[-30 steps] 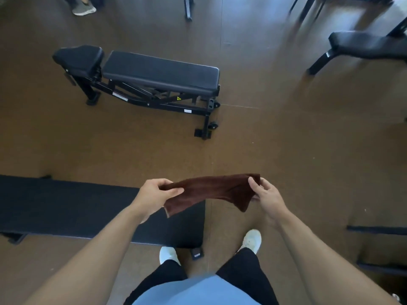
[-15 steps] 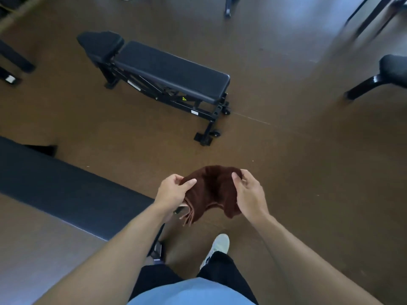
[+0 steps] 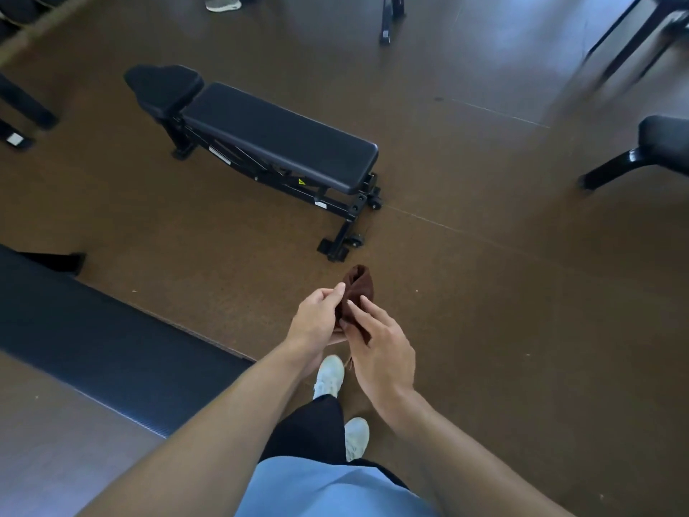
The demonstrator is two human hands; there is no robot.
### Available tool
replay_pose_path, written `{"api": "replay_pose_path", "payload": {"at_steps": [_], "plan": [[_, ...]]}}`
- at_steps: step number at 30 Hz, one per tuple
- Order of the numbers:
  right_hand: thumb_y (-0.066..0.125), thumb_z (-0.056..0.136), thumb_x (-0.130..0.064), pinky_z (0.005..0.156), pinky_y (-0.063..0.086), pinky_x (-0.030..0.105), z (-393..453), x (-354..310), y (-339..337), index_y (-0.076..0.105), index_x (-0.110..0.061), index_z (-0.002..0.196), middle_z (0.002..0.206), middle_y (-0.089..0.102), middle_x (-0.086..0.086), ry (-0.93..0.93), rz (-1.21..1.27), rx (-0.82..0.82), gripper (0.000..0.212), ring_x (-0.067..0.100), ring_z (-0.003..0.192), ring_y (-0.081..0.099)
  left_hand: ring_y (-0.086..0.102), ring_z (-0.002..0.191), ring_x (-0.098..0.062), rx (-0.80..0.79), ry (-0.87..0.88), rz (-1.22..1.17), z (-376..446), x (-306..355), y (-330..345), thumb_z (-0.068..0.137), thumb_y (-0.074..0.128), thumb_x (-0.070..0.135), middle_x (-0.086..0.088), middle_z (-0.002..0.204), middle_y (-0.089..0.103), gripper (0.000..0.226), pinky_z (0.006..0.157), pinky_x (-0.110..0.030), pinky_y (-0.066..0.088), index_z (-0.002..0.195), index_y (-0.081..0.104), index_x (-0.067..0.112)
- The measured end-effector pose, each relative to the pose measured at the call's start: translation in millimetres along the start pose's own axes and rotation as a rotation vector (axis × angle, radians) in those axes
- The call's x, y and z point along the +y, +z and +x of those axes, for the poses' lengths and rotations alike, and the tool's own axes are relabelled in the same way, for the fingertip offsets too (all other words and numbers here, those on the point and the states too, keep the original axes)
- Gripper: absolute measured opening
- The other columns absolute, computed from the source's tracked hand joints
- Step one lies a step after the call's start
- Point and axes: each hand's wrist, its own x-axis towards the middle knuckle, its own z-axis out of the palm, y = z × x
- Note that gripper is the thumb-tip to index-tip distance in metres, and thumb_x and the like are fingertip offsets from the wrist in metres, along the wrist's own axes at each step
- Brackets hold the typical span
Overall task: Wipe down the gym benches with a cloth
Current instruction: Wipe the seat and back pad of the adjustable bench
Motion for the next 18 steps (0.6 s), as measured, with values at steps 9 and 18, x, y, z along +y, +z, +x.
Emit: {"api": "replay_pose_path", "payload": {"at_steps": [9, 18], "plan": [[0.061, 0.104, -0.014, 0.103, 0.055, 0.032, 91, 13, -19, 0.078, -0.03, 0.112, 0.116, 0.077, -0.013, 0.379, 0.703, -0.109, 0.026, 0.005, 0.111, 0.07, 0.076, 0.096, -0.026, -0.016, -0.072, -0.048, 69, 44, -9, 0.1, 0.062, 0.009, -0.014, 0.11, 0.077, 0.02, 0.069, -0.036, 0.064, 0.12, 0.065, 0.009], [0.061, 0.094, -0.061, 0.111, 0.047, 0.049, 259, 23, -21, 0.067, -0.008, 0.137, 0.137, 0.07, 0.015, 0.77, 1.171, -0.59, 0.068, 0.033, 0.129, 0.066, 0.075, 0.095, -0.019, -0.253, -0.172, -0.311, 183, 147, -20, 0.107, 0.047, 0.01, -0.007, 0.107, 0.079, 0.026, 0.074, -0.036, 0.059, 0.116, 0.071, 0.013]]}}
